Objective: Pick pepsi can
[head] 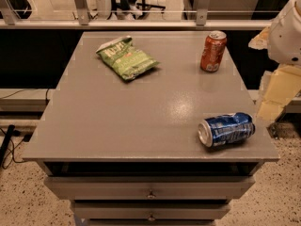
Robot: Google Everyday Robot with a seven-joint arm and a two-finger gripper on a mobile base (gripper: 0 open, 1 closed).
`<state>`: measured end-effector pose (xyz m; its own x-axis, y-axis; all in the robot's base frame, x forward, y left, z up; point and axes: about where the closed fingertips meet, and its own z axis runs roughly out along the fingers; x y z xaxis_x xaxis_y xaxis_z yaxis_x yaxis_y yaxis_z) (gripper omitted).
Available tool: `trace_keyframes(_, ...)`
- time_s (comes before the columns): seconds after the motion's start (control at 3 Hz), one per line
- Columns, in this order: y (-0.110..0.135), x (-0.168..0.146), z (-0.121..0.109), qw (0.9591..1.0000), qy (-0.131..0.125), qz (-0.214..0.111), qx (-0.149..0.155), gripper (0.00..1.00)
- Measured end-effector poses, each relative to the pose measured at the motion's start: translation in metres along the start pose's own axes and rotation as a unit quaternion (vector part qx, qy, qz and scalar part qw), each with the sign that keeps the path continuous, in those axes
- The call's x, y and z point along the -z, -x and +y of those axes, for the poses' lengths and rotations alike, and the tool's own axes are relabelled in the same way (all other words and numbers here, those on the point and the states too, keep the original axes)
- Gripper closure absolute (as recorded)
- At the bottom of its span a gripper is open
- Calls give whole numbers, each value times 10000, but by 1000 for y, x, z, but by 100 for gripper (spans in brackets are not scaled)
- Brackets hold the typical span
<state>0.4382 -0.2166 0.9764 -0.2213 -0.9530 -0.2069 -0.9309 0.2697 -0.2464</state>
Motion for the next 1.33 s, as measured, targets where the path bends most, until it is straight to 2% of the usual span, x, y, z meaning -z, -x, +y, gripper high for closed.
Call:
trace_keyframes(0.33, -2, -6, -2, 10000, 47, 0, -12, 0)
trace_keyframes(0.67, -9, -32, -13, 9996, 271, 4, -63, 0)
trace_keyframes(1.0, -16, -65, -14, 9985, 535, -84, -36, 0)
trace_keyframes(1.33, -24, -90, -6, 9966, 769, -297, -23, 0)
